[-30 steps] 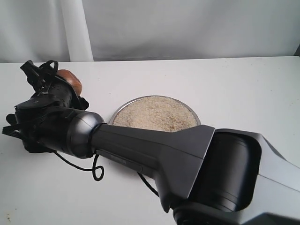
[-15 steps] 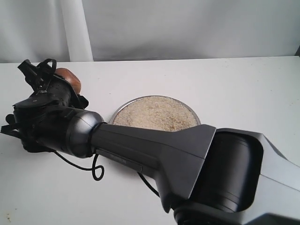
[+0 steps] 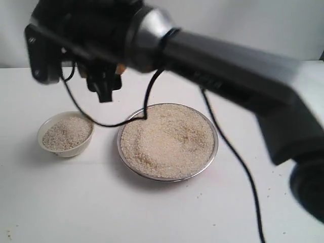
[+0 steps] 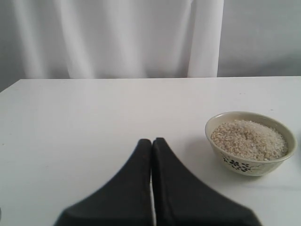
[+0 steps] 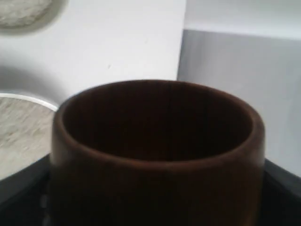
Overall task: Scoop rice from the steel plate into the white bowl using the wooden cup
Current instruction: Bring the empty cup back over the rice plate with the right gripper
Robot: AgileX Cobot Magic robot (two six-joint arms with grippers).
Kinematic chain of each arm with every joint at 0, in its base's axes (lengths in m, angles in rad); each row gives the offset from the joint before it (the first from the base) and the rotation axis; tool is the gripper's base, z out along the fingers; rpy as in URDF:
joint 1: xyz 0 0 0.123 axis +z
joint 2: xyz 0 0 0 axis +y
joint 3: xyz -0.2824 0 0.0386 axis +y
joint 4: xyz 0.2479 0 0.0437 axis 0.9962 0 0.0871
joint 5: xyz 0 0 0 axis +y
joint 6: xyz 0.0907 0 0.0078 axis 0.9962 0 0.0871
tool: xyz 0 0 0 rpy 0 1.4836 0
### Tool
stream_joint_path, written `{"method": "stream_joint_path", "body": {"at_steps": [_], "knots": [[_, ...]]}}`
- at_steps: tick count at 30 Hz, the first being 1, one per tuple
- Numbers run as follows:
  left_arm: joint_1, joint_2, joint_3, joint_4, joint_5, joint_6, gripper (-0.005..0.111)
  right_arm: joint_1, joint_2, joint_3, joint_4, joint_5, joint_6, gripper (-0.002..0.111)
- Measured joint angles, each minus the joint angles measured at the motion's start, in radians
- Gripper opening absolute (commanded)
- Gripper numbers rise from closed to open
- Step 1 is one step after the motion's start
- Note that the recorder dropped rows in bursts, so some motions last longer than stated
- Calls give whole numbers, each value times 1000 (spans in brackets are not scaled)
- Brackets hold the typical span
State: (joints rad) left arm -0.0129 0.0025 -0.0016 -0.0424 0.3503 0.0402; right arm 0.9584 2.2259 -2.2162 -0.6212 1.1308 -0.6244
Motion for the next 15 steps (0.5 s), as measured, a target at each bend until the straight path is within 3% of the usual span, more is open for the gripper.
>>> {"method": "stream_joint_path", "body": {"at_steps": [6,15], "knots": [[0,0,0,0,0,0,0,-128,-96,0,162,86,34,0],[0,0,0,0,0,0,0,-204,-118,167,182,89,76,0]]}}
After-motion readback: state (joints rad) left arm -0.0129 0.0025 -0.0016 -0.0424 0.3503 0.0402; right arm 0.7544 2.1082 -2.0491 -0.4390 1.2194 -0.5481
